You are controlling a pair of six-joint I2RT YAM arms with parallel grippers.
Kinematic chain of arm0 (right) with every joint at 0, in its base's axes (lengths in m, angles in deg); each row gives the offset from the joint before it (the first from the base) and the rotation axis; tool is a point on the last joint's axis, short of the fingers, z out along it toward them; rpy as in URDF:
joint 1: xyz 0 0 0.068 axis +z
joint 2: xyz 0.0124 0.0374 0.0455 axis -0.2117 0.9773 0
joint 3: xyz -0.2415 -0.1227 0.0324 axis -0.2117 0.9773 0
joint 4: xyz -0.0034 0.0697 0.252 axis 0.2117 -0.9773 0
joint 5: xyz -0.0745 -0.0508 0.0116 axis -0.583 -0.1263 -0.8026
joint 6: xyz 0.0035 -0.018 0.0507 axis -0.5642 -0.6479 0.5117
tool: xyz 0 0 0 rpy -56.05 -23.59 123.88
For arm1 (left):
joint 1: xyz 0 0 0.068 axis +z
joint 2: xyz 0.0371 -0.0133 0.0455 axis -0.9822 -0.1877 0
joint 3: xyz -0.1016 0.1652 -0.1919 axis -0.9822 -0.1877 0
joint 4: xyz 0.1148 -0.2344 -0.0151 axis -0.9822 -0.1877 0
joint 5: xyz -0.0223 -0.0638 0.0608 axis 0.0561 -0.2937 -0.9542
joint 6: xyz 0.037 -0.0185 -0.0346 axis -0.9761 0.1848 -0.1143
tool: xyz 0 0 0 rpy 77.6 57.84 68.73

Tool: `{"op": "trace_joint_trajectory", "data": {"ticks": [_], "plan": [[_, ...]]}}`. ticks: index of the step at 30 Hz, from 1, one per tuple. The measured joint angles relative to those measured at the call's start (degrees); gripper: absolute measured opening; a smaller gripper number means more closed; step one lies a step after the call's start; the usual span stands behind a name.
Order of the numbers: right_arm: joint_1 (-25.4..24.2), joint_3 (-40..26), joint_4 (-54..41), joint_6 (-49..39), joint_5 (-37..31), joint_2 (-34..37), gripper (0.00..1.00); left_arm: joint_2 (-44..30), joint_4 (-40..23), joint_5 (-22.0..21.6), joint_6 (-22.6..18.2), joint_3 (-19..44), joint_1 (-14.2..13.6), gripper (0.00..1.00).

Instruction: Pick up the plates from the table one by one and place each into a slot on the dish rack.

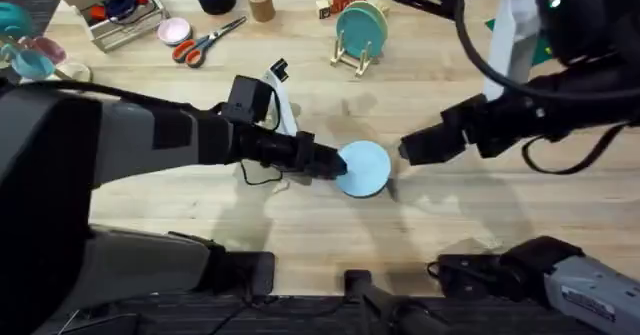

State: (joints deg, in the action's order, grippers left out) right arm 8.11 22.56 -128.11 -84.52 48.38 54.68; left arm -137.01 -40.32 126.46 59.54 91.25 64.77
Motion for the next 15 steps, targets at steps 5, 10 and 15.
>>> {"op": "trace_joint_trajectory", "data": {"ticks": [5,10,15], "plan": [[0.0,4.3,3.8,3.6,4.7,0.0,0.995,0.0,0.0,0.0,0.0,0.0,0.0,0.041],[0.0,9.1,8.0,8.4,7.5,0.0,0.995,0.0,0.0,0.0,0.0,0.0,0.0,0.041],[0.0,13.7,12.3,12.1,8.7,0.0,0.995,0.0,0.0,0.0,0.0,0.0,0.0,0.041]]}}
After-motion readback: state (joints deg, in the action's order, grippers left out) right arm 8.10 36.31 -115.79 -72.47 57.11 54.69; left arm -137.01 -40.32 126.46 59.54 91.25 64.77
